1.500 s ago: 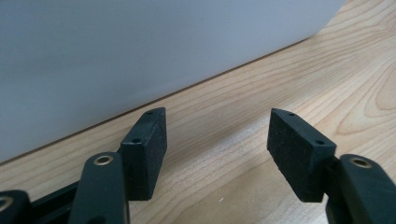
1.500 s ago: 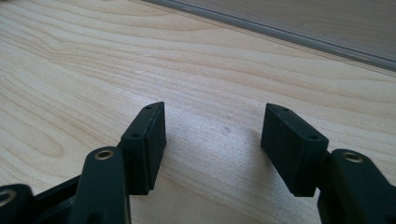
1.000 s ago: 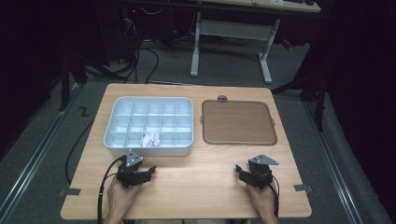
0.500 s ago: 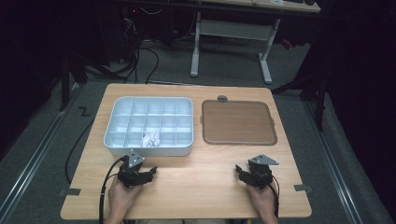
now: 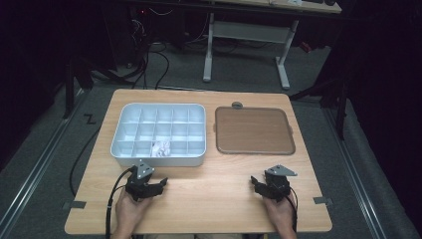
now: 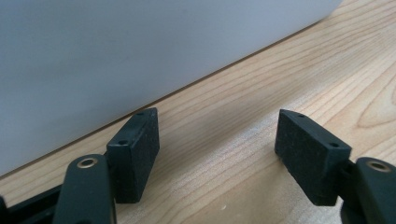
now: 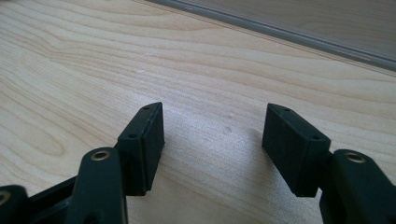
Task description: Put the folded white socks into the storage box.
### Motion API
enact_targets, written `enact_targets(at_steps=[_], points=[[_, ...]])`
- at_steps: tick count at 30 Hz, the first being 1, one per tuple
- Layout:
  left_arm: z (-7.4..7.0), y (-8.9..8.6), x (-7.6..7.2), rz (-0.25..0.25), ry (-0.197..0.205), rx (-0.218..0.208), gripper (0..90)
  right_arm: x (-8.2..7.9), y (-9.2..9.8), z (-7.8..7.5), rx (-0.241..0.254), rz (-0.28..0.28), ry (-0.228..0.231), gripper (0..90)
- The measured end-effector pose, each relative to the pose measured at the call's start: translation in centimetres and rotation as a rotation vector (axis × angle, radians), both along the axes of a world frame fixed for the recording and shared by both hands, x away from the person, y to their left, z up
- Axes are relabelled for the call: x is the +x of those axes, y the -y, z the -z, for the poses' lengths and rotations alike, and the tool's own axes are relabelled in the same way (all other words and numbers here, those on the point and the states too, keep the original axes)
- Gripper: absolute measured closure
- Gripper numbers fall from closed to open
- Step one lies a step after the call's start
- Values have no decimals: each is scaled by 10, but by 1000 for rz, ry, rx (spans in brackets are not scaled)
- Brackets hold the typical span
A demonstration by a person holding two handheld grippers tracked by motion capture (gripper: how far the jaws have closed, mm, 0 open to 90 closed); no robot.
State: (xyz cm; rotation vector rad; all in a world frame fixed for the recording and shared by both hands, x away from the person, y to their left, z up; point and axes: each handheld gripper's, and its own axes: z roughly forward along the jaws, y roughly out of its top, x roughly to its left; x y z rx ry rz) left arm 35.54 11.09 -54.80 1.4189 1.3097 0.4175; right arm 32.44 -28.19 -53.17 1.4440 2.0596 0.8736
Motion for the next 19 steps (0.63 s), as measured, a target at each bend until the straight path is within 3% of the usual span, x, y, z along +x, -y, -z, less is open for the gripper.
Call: enact_targets(at_steps=[19], points=[[0,1,0,-4,0,0,309,0,0,0,0,-2,0,389]])
